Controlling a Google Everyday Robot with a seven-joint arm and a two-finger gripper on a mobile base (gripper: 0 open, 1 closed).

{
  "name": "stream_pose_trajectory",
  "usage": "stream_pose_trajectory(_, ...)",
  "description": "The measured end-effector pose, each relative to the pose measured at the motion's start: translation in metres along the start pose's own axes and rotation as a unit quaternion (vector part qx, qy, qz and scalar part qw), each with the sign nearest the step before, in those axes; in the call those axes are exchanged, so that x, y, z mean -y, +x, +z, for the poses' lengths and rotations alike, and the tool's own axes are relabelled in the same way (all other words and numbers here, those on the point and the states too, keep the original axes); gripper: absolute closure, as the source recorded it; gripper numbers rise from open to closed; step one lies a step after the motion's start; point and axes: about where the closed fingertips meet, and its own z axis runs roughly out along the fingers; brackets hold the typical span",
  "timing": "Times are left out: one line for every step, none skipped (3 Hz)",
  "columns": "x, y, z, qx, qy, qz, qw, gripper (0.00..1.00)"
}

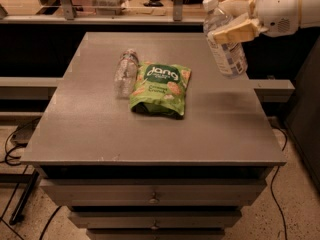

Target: Place blue plastic bottle upright

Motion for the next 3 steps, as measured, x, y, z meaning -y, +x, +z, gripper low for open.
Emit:
stream_pose_trajectory(-0.005,0.003,0.001,0.022,-0.004,0.019,0.9996,1.0)
stream_pose_trajectory(-0.011,0.001,0.003,0.059,-0.009,0.028,0.9978,1.0)
stream_pose_trajectory(-0.02,0.0,0.002,0.107,-0.008,0.021,0.994,1.0)
